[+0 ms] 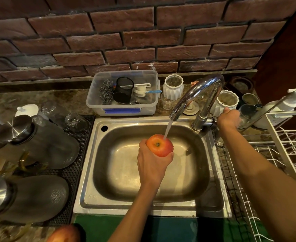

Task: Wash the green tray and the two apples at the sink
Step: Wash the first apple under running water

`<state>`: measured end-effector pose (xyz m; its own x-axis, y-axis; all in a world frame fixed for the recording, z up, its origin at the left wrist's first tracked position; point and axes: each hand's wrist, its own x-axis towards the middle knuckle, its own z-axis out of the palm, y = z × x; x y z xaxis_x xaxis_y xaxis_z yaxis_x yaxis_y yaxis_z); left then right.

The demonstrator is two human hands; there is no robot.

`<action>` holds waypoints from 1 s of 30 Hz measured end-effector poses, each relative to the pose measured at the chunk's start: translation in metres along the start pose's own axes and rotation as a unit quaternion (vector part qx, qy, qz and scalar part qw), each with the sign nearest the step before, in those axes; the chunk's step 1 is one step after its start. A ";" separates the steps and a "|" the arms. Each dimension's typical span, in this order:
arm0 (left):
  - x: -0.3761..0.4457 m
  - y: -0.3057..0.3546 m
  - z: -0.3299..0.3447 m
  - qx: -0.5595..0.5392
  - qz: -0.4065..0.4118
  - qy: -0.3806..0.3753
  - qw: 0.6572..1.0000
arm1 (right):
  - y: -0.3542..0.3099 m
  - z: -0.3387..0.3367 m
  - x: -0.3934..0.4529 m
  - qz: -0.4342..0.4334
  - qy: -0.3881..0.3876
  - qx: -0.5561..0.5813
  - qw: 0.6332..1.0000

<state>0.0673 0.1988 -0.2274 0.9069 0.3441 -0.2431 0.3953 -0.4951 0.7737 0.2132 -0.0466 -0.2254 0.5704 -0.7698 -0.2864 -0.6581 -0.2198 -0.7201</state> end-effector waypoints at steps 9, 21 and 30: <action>0.001 0.003 -0.002 -0.013 0.005 -0.006 1.000 | -0.001 -0.010 -0.020 -0.022 -0.017 0.040 0.999; 0.006 0.007 -0.011 -0.167 0.007 -0.115 0.979 | 0.047 0.011 -0.173 -0.078 -0.405 0.227 0.882; 0.009 0.016 -0.004 -0.253 -0.008 -0.065 0.965 | 0.032 0.027 -0.201 -0.038 -0.366 0.274 0.888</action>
<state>0.0817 0.1968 -0.2149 0.9248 0.2291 -0.3038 0.3178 -0.0260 0.9478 0.0911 0.1171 -0.2083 0.9022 -0.1253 -0.4127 -0.3793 0.2252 -0.8975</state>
